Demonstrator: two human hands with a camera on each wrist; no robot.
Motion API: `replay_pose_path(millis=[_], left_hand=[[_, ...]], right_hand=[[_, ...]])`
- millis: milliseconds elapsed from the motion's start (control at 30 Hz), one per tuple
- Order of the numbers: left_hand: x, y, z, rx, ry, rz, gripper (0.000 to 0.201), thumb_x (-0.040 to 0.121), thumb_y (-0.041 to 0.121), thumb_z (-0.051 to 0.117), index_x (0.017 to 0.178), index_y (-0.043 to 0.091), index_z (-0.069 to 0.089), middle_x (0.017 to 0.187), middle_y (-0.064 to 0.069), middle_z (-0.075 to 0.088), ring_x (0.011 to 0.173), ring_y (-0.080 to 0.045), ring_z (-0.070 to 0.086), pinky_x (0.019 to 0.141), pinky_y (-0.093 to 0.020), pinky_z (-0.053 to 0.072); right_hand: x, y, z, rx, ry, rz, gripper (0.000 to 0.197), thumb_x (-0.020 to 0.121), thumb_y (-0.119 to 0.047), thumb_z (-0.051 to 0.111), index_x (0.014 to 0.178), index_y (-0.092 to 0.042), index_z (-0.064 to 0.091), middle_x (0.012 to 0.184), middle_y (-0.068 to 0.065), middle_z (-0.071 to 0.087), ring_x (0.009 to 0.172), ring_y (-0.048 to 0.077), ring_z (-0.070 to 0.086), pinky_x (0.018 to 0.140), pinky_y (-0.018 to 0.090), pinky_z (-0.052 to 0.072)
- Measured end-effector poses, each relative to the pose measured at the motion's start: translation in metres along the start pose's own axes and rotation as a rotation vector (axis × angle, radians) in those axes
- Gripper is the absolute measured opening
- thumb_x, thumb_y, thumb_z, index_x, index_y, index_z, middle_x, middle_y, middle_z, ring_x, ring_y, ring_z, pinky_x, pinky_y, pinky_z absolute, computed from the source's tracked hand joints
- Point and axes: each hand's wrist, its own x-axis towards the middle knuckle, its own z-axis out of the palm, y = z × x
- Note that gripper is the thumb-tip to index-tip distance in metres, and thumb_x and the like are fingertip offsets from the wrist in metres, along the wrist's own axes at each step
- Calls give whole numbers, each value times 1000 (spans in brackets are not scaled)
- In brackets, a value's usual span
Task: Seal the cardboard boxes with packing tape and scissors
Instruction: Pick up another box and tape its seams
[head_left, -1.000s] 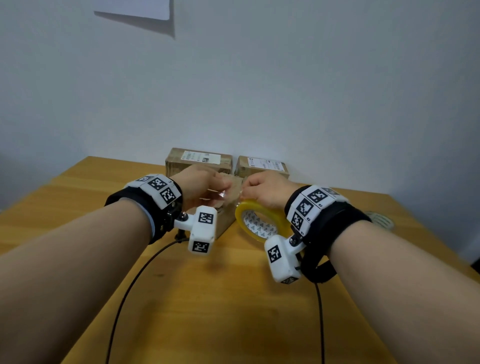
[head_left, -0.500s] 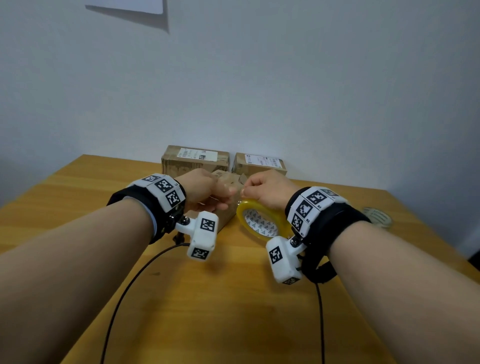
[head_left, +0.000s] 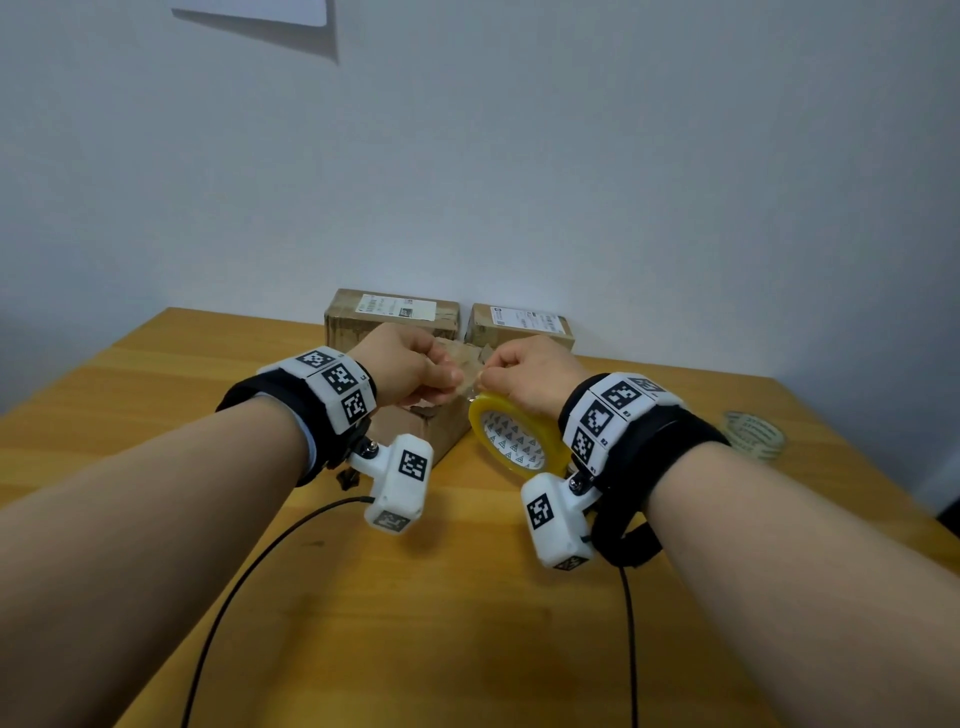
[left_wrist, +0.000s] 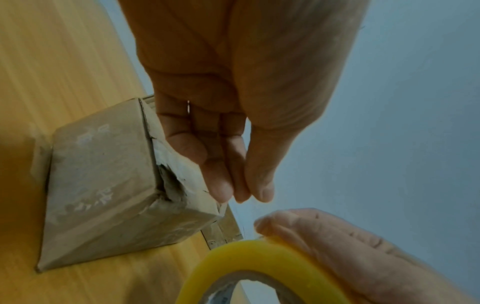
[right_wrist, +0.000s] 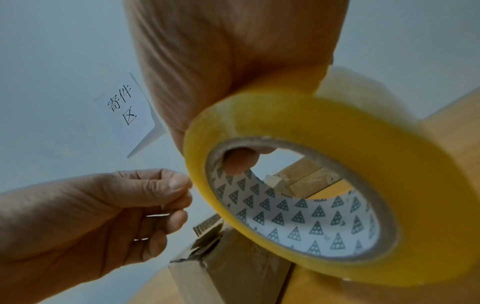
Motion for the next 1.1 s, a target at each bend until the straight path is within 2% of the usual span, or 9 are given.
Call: replay_pose_path(millis=[200,367,567,633,700,800,900,1033,1100], left_hand=[[0,-1,-8,34,-46,-19,22,80,8,76,99,4,65,82,-14,72,67,-20,66,63,-30,50],[5,5,-21,79,-7,-5,8,85,7,70,84,6,63,71,-10,67,62,-17,63,60,-29,47],[17,14,-29,151,41,0,9,87,7,67,79,7,62,68,-8,65,65,-20,60,72,-32,49],[20,15,-26,166,38,-12,8,88,5,66,80,5,62,73,-11,64,70,-23,59,79,-36,50],[24,10,-29,191,53,-43,8,89,4,63,82,6,59,72,-10,61,67,-22,58,72,-31,52],[28,-2,-48,188,175,-86,10,88,3,63,81,9,58,70,-6,59,59,-15,57,52,-20,51],[26,-9,-57,234,219,-125,16,88,5,64,73,7,59,73,-12,63,64,-22,54,66,-28,48],[33,-18,-53,277,219,-136,25,88,15,66,64,9,59,88,-22,70,73,-24,53,72,-35,44],[38,-20,-53,301,239,-132,25,88,19,66,66,9,60,88,-19,72,72,-24,53,71,-34,44]], right_hand=[[2,-6,3,-41,-10,-1,16,88,-36,66,81,-23,73,87,-9,68,82,10,62,68,27,50],[2,-18,-5,53,-192,44,23,88,-52,64,79,-31,64,88,-11,64,80,7,60,61,23,43],[11,-13,-5,168,-299,51,68,72,-83,54,76,-16,63,69,2,64,61,18,59,65,34,47],[14,-11,-5,157,-300,32,80,59,-91,54,81,-15,62,73,7,60,66,22,56,67,36,45],[14,-8,-8,135,-314,22,87,50,-95,55,86,-16,59,80,8,55,72,24,50,69,36,40],[13,4,-17,72,-400,47,78,57,-87,61,87,-14,57,85,10,59,74,25,50,70,36,42],[11,21,-20,66,-445,138,52,76,-64,68,94,-15,58,90,8,72,66,20,61,67,31,51],[15,30,-12,41,-417,146,50,80,-61,65,101,-16,61,87,1,71,64,13,65,65,25,54],[19,31,-7,67,-453,156,44,79,-62,66,97,-22,66,90,0,71,72,14,67,74,31,56]])
